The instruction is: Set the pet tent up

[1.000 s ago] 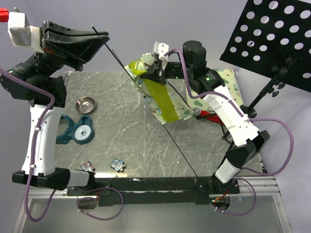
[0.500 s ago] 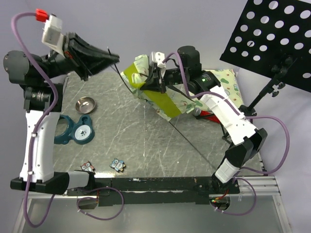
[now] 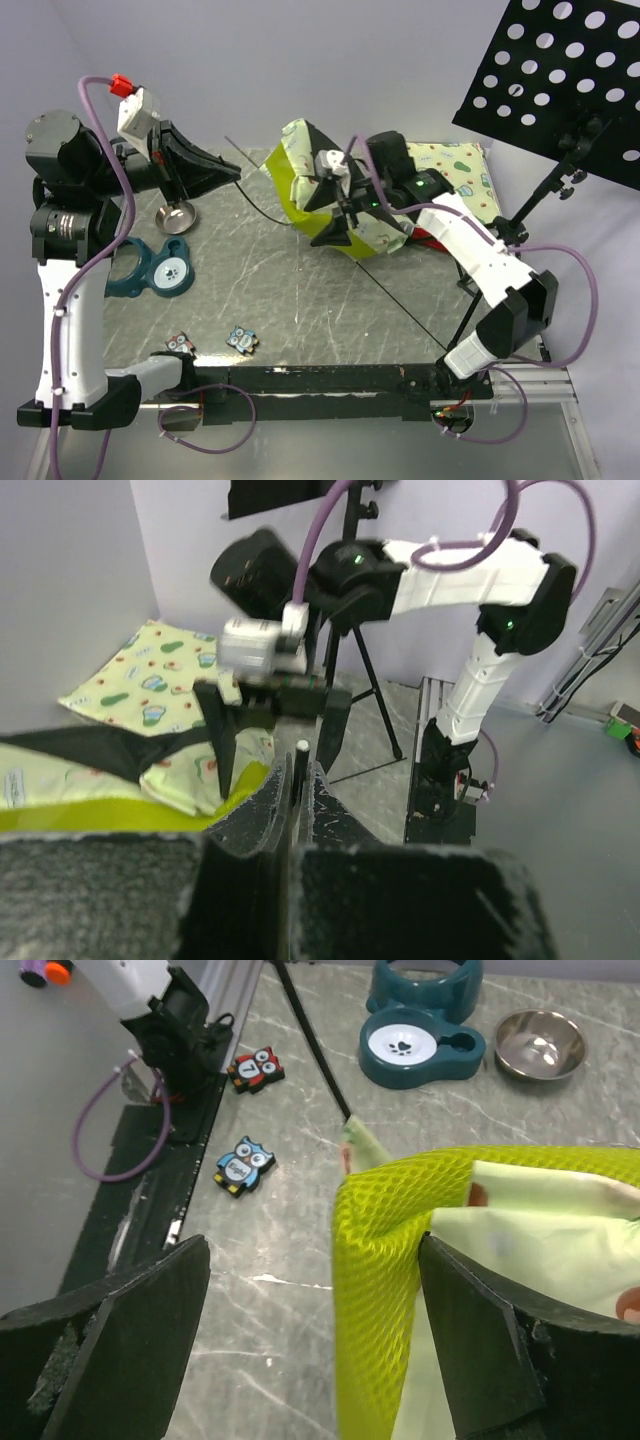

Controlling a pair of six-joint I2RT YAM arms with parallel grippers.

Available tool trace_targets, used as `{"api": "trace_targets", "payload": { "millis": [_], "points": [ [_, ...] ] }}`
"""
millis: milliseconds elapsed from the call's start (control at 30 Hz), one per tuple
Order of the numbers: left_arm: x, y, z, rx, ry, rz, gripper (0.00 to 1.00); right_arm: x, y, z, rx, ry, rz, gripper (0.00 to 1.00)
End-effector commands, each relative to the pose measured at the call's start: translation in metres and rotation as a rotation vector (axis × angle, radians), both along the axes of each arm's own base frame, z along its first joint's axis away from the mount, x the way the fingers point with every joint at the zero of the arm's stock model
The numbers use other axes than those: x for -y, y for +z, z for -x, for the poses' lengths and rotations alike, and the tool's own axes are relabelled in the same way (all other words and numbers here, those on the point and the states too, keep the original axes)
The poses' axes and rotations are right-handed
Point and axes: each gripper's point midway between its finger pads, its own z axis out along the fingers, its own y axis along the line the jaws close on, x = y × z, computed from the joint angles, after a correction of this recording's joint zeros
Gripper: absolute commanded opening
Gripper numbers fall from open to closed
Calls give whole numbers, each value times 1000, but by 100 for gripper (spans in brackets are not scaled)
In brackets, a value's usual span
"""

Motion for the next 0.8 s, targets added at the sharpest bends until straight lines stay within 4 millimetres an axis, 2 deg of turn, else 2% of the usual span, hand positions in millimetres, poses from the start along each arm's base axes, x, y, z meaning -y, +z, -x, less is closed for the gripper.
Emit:
{"api": "trace_targets", "payload": {
  "millis": [0,100,200,267,367,567,600,633,667,767],
  "points": [
    [-3,-23,0,-115,30,-28,1,24,45,20,51,40,-107,93],
    [-4,-27,0,-129,30,-37,1,33,64,23,51,64,-138,92],
    [-3,-32,0,-142,20,-45,1,41,78,17,91,41,-150,92],
    [-4,-36,2,-144,16,-65,1,47,81,-2,110,-24,-149,94],
    [-6,-46,1,-119,16,-107,1,46,81,-32,117,-73,-131,95],
    [-7,-53,1,-105,13,-123,1,27,66,-81,44,-68,-89,98],
    [-7,-53,1,-104,12,-123,1,23,67,-83,46,-54,-90,99],
    [-7,-54,0,-102,13,-126,1,18,57,-90,24,-44,-80,99],
    [-7,-54,0,-101,12,-128,1,16,56,-91,24,-35,-74,99],
    [-7,-55,-1,-95,8,-133,1,12,37,-97,20,-20,-41,99]
  ]
}}
